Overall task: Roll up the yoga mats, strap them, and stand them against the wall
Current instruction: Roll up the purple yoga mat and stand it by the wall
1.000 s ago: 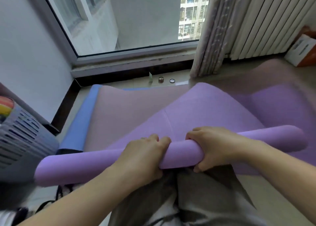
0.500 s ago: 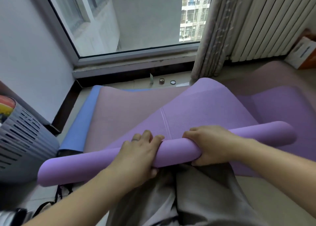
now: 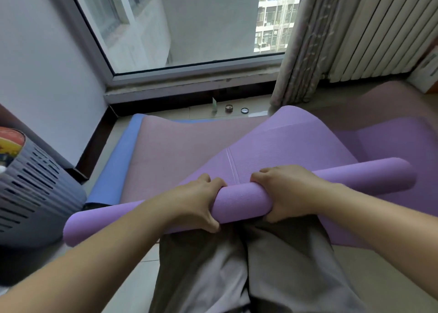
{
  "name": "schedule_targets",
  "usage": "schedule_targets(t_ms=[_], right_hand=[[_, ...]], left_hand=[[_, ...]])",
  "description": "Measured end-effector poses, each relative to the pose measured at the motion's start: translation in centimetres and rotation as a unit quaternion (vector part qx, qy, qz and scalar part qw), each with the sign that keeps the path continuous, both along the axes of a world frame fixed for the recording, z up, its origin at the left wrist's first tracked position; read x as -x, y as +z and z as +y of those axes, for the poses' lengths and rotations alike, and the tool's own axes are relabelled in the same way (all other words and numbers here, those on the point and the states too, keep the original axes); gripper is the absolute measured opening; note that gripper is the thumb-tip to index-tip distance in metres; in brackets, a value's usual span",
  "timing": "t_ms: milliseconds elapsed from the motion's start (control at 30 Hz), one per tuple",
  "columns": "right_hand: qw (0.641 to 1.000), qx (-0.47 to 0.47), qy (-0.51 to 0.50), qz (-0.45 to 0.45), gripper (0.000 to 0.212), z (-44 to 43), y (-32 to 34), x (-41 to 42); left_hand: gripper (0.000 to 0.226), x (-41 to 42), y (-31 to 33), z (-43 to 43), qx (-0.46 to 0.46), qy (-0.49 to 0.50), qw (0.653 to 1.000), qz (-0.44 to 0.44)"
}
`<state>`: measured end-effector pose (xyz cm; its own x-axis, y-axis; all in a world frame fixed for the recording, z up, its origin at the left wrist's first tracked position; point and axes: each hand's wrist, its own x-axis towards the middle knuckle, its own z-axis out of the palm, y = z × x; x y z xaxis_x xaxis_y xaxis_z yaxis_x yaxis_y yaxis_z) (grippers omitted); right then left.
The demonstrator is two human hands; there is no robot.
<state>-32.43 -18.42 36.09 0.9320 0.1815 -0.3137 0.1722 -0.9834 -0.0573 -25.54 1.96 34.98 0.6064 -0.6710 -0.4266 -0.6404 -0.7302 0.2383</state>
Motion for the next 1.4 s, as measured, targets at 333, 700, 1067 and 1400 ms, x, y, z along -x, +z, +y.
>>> schedule_targets(t_ms=[333,700,1067,1400], right_hand=[[0.996,0.065,0.006,-0.064,0.083,-0.1,-0.6,-0.5],[0.999,-0.010,-0.032,-0.003,0.057,-1.1,-0.5,-2.7],[0.982,0.054,-0.014,-0.181,0.051,-1.9,6.3,-6.6],[0.999,0.029,-0.016,-0.025,0.050,-0.4,8.2,1.9]], left_hand=[[0.078,0.4,-0.8,-0.7,-0.007,0.000,0.989,-0.148],[0.075,-0.1,-1.6,-2.6,-0.036,-0.036,0.964,-0.259],[0.071,-4.3,3.9,-3.3,0.086,0.042,0.924,-0.369],[0.070,3.8,5.7,-1.6,0.068,-0.052,0.958,-0.274]])
